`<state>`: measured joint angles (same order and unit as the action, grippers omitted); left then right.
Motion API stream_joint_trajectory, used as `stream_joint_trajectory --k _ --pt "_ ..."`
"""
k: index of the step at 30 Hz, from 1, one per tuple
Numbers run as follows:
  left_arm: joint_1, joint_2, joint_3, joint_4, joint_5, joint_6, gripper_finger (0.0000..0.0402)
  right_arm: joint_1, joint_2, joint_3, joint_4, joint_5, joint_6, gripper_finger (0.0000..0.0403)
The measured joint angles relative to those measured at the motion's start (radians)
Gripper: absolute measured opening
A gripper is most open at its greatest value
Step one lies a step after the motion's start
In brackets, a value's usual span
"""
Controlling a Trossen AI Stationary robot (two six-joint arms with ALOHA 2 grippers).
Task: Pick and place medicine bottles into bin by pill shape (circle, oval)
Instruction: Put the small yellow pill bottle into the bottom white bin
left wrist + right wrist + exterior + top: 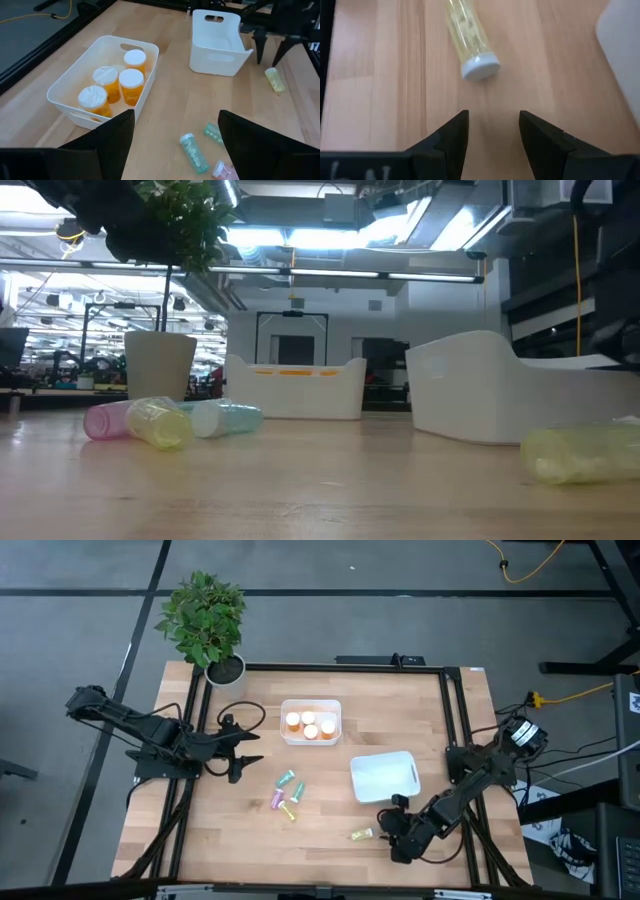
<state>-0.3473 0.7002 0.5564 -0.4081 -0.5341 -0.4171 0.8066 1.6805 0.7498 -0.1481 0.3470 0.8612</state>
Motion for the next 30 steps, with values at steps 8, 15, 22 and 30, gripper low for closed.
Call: stream_joint_trajectory --k 8,15,22,30 --pt "0.000 0.000 0.000 -0.001 0.000 0.000 0.0281 0.000 0.024 0.022 0.049 0.055 -0.020 0.0176" --pt "0.000 0.000 0.000 -0.002 0.000 0.000 0.0281 -0.040 0.024 0.052 0.055 0.066 -0.082 0.0176" --pt "0.000 0.000 0.000 -0.002 0.000 0.000 0.0281 -0.082 0.024 0.137 -0.028 0.107 -0.143 0.0176" --pt "0.000 0.000 0.000 -0.002 0.000 0.000 0.0281 -0.154 0.024 0.177 -0.106 0.160 -0.163 0.0176"
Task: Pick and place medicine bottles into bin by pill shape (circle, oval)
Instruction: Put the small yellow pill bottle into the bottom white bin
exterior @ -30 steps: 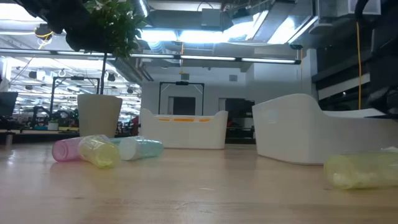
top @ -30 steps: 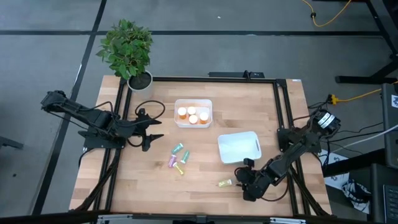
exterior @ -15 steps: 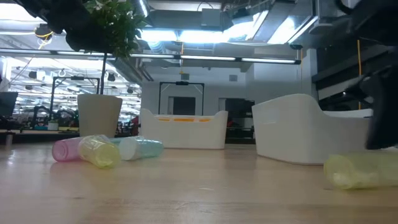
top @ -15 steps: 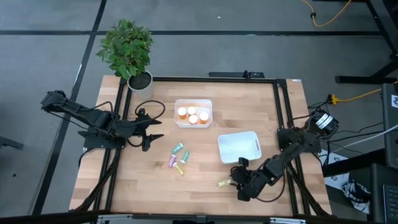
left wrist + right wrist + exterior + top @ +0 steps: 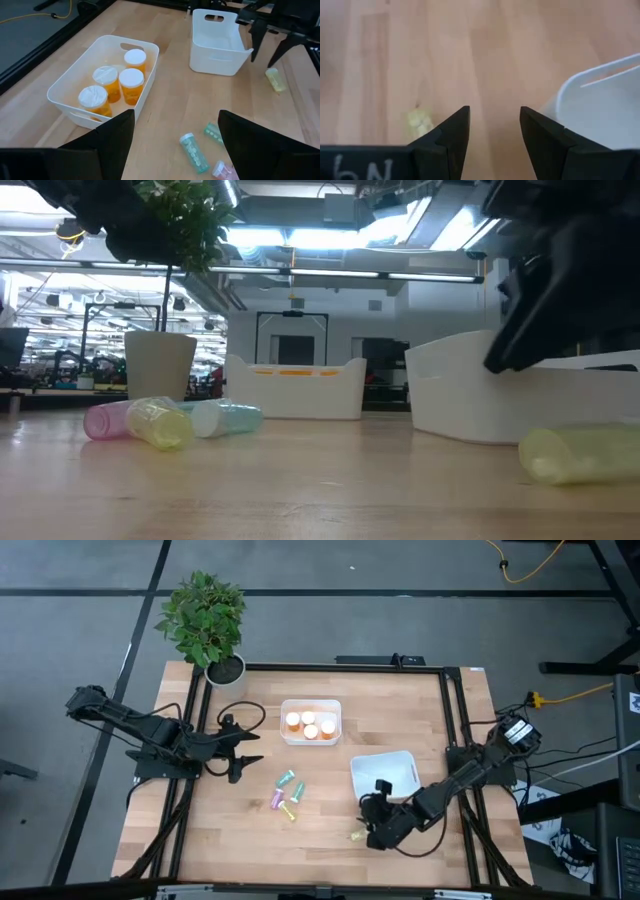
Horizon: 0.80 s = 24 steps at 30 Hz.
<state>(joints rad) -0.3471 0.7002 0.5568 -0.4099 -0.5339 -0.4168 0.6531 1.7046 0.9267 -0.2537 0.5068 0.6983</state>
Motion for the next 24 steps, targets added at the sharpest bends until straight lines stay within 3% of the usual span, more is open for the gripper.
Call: stream_joint_trajectory --k 17,24 --pt "0.000 0.000 0.000 0.000 0.000 0.000 0.0281 -0.094 0.000 0.000 -0.031 0.033 -0.091 0.0176" --pt "0.000 0.000 0.000 0.000 0.000 0.000 0.0281 -0.078 0.000 0.049 -0.102 -0.092 -0.095 0.0176"
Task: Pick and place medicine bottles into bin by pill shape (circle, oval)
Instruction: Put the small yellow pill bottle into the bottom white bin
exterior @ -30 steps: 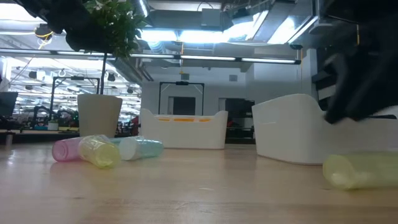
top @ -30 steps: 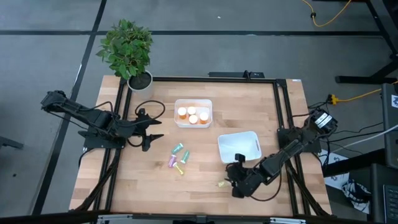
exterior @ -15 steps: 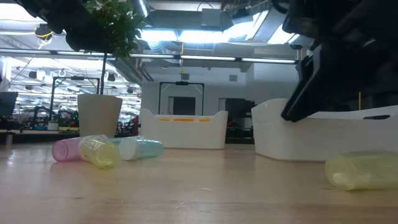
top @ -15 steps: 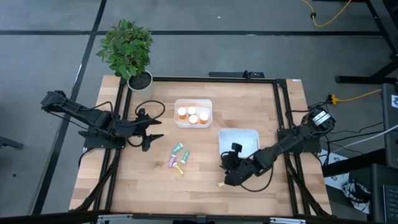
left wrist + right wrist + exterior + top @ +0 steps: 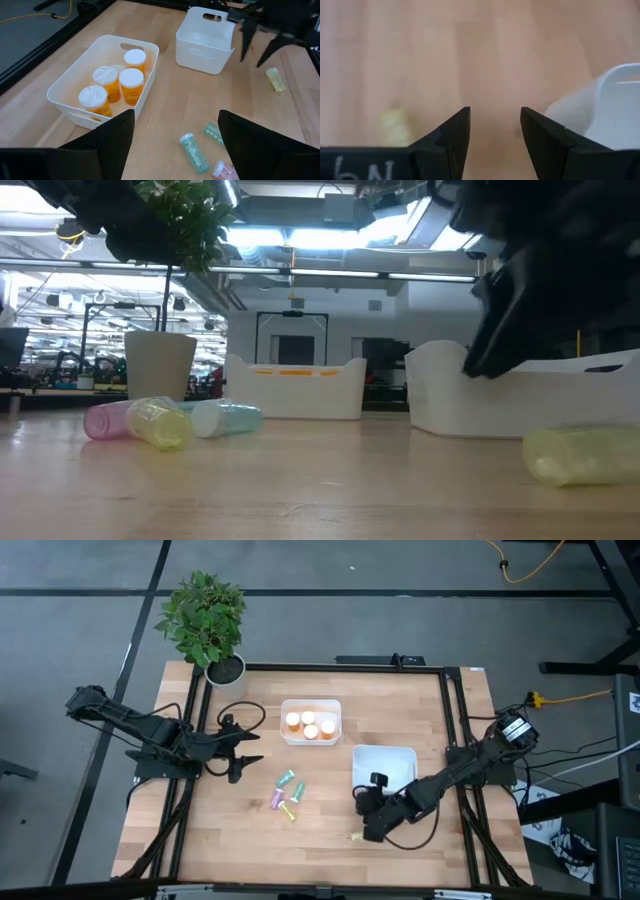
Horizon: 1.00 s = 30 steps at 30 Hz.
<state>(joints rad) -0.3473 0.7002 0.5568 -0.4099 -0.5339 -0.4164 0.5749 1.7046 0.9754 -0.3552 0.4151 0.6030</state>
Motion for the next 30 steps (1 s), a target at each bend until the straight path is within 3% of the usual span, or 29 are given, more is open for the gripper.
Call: stream_joint_trajectory --k 5,10,14,30 --pt "0.000 0.000 0.000 0.000 0.000 0.000 0.0281 0.045 0.000 0.133 -0.313 -0.003 0.125 0.0176" --pt "0.000 0.000 0.000 0.000 0.000 0.000 0.0281 0.059 -0.001 0.181 -0.494 -0.097 0.256 0.0176" --pt "0.000 0.000 0.000 0.000 0.000 0.000 0.0281 0.046 -0.001 0.137 -0.491 -0.207 0.284 0.0176" --pt "0.000 0.000 0.000 0.000 0.000 0.000 0.0281 -0.038 -0.001 0.050 -0.381 -0.182 0.086 0.0176"
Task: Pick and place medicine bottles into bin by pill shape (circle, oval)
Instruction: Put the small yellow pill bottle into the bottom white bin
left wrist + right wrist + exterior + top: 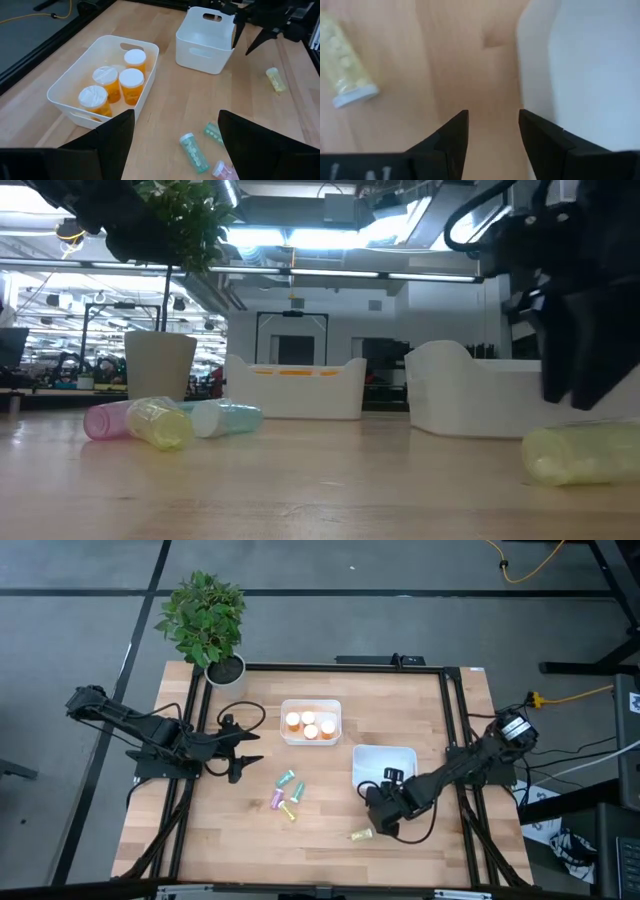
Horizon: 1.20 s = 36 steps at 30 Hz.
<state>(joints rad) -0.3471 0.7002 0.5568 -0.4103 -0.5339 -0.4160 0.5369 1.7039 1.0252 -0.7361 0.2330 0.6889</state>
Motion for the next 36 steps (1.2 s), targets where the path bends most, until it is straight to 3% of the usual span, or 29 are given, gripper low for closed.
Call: stream_joint_trajectory --k 15,36 --pt "0.000 0.000 0.000 0.000 0.000 0.000 0.0281 -0.056 0.000 -0.001 -0.070 0.005 -0.036 0.0176" --pt "0.000 0.000 0.000 0.000 0.000 0.000 0.0281 -0.075 0.000 0.007 -0.039 0.035 -0.040 0.0176"
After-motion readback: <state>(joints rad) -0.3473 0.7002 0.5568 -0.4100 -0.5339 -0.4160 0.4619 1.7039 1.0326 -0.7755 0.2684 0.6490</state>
